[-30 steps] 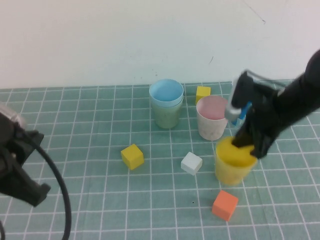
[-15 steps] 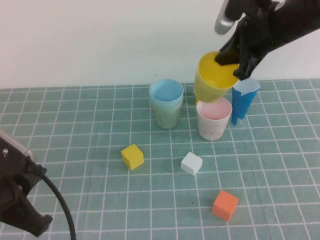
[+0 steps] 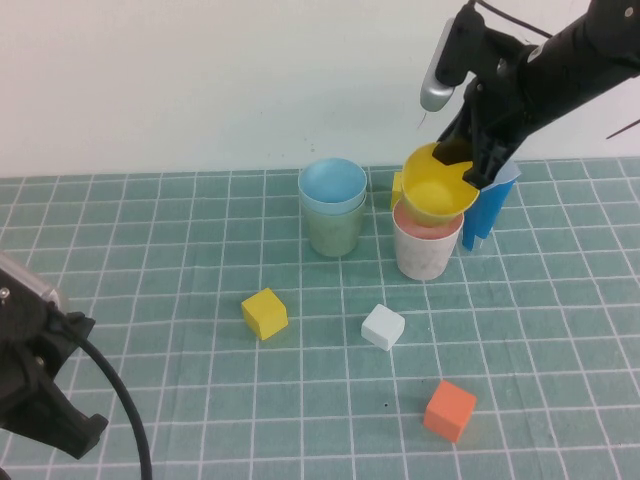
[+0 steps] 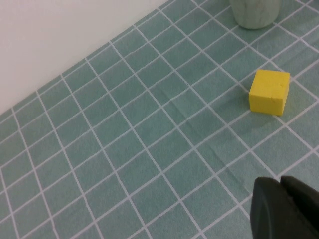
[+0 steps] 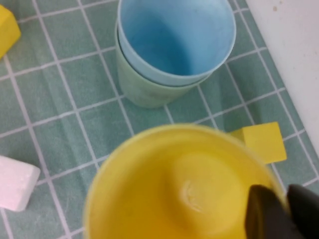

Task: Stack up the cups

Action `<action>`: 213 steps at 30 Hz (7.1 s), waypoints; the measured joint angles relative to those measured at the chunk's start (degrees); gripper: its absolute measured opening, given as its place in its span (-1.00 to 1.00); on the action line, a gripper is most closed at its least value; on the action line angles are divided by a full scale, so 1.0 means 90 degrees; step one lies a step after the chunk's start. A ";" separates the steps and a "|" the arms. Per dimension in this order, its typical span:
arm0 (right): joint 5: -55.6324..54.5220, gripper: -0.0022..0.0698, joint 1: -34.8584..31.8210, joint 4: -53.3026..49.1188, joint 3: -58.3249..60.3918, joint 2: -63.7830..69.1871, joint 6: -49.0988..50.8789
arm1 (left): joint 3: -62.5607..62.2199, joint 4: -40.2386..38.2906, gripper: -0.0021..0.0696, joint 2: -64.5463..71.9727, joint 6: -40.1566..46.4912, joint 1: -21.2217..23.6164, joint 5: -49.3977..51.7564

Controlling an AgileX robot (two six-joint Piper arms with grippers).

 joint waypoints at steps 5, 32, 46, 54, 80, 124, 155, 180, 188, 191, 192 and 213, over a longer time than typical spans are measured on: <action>-0.0023 -0.13 0.0000 0.0000 0.0000 0.0000 -0.0013 | 0.0000 -0.0009 -0.95 0.0000 -0.0011 0.0000 -0.0039; 0.0996 -0.08 0.0808 -0.1059 -0.0378 0.1034 0.0850 | 0.0000 -0.0173 -0.95 0.0000 -0.0011 0.0000 -0.0140; 0.1157 -0.75 0.0818 -0.0985 -0.1904 0.0944 0.1442 | 0.0000 -0.0342 -0.95 0.0000 -0.0093 0.0000 -0.0154; 0.1146 -0.75 0.1052 -0.0070 -0.2619 0.0872 0.1035 | 0.0000 -0.0352 -0.95 0.0000 -0.0109 0.0000 -0.0169; 0.1275 -0.37 0.1347 -0.0231 -0.2596 0.1533 0.0785 | 0.0000 -0.0352 -0.95 0.0000 -0.0125 0.0000 -0.0174; -0.1784 -0.94 0.1335 -0.3966 0.8022 -0.9272 0.5223 | 0.2457 -0.0352 -0.95 -0.4461 -0.0316 0.0000 -0.1382; -0.0781 -0.94 0.1335 -0.3880 0.9253 -1.1293 0.5723 | 0.3738 -0.0459 -0.95 -0.5096 -0.0326 0.1139 -0.0197; -0.0778 -0.94 0.1335 -0.3871 0.9253 -1.1293 0.5735 | 0.3767 -0.0011 -0.95 -0.5155 -0.2593 0.1324 -0.0319; -0.0778 -0.94 0.1335 -0.3867 0.9253 -1.1293 0.5735 | 0.3767 -0.0011 -0.95 -0.5155 -0.2593 0.1324 -0.0319; -0.0778 -0.94 0.1335 -0.3855 0.9253 -1.1293 0.5735 | 0.3767 -0.0011 -0.95 -0.5155 -0.2593 0.1324 -0.0319; -0.0778 -0.94 0.1335 -0.3856 0.9253 -1.1293 0.5735 | 0.3767 -0.0011 -0.95 -0.5155 -0.2593 0.1324 -0.0319; -0.3113 -0.94 -0.1852 -0.3712 1.1305 -1.2294 0.5803 | 0.3767 -0.0011 -0.95 -0.5155 -0.2616 0.1324 -0.0309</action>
